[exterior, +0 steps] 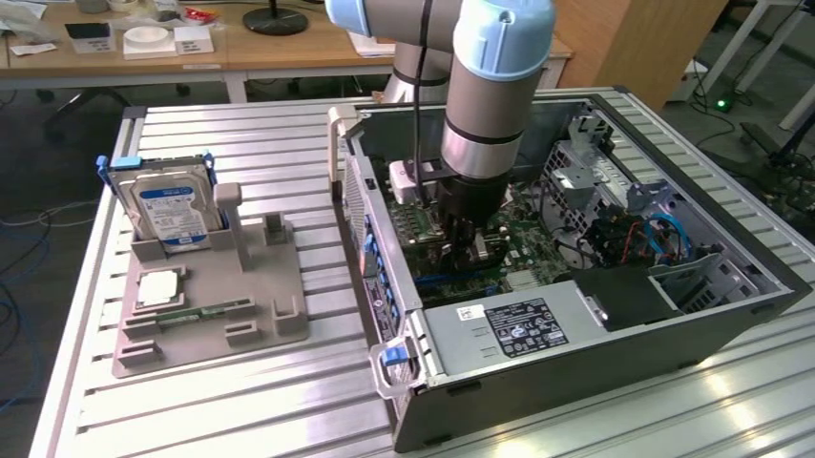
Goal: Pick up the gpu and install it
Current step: 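Insert the gpu into the slot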
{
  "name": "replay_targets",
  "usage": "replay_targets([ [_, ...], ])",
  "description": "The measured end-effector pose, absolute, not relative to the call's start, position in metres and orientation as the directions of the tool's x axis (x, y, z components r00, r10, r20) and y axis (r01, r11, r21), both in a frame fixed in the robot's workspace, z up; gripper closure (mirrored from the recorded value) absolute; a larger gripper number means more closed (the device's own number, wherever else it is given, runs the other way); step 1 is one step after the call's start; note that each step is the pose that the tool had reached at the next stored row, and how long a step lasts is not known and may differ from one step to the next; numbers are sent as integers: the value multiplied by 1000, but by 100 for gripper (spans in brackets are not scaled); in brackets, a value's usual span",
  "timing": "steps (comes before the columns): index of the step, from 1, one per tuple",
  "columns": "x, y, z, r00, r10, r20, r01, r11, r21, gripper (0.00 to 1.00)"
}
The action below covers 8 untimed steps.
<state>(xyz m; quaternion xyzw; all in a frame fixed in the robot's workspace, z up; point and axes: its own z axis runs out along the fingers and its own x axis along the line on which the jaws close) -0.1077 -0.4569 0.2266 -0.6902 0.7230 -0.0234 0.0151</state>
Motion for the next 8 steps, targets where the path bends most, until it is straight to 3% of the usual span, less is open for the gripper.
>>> replay_targets([
  [8,-109,-457,227,-46,-999,10,-997,46,-55,72],
])
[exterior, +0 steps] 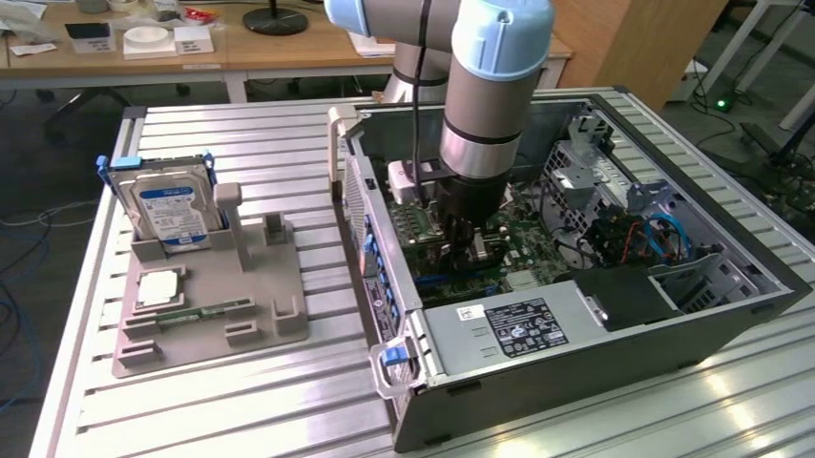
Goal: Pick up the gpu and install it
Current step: 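Insert the gpu into the slot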
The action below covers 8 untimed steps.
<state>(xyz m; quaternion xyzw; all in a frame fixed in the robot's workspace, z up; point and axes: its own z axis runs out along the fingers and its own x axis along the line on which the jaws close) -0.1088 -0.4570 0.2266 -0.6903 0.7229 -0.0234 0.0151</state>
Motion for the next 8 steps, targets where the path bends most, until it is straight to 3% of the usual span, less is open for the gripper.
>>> replay_targets([
  [8,-109,-456,227,-40,-999,10,-998,40,-55,72],
])
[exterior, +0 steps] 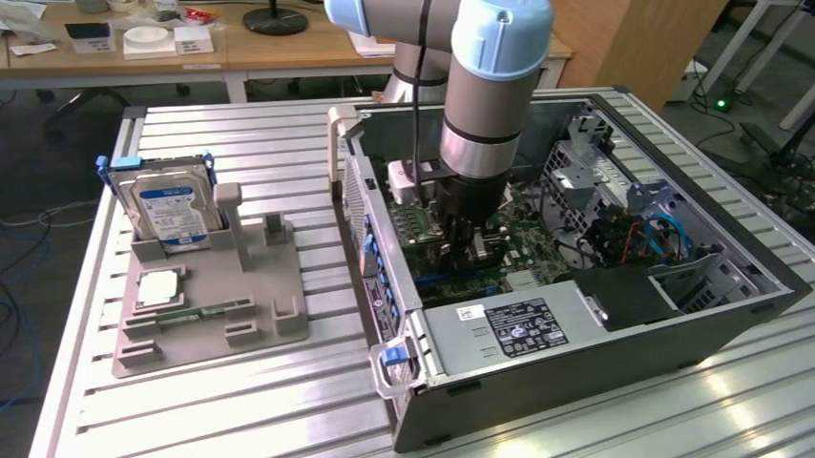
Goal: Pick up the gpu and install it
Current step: 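Insert the gpu into the slot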
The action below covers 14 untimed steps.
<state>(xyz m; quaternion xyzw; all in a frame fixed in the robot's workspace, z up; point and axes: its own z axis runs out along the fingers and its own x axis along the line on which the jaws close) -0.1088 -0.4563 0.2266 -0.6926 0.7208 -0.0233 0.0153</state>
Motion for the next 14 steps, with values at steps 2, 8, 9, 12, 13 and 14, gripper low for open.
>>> replay_targets([
  [2,-109,-456,227,-40,-999,10,-998,39,-55,72],
  [8,-109,-456,227,-36,-999,11,-998,36,-55,72],
  [9,-109,-456,227,-35,-999,11,-998,34,-55,72],
  [12,-109,-456,227,-25,-1000,11,-998,24,-55,72],
  [13,-109,-456,227,-22,-1000,11,-998,22,-55,72],
  [14,-109,-456,227,-19,-1000,11,-998,19,-55,72],
])
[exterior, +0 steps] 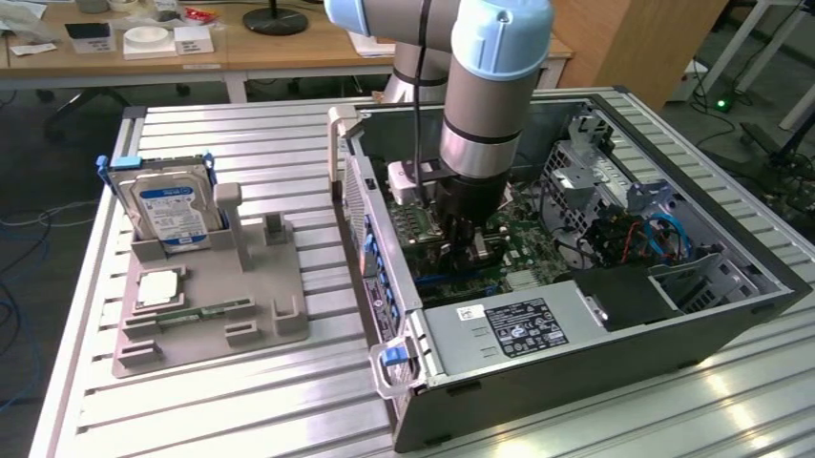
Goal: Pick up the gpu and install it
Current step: 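Insert the gpu into the slot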
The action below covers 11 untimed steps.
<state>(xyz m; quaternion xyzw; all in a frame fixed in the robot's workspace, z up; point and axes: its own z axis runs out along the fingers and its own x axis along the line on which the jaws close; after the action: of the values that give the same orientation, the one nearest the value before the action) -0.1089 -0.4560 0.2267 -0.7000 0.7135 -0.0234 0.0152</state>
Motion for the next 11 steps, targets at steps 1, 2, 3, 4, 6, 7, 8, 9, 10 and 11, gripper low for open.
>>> replay_targets([
  [1,-109,-456,227,-18,-1000,11,-998,17,-55,72],
  [2,-109,-456,227,-17,-1000,11,-998,16,-55,72],
  [3,-109,-456,227,-17,-1000,11,-998,16,-55,72],
  [4,-109,-456,227,-17,-1000,11,-998,16,-55,72],
  [6,-109,-455,226,-17,-1000,11,-998,16,-55,72],
  [7,-109,-455,226,-17,-1000,11,-998,16,-55,72],
  [8,-109,-455,226,-17,-1000,11,-998,16,-55,72],
  [9,-109,-455,226,-17,-1000,11,-998,16,-55,72],
  [10,-109,-455,226,-17,-1000,11,-998,16,-55,72],
  [11,-109,-455,226,-17,-1000,11,-998,16,-55,72],
])
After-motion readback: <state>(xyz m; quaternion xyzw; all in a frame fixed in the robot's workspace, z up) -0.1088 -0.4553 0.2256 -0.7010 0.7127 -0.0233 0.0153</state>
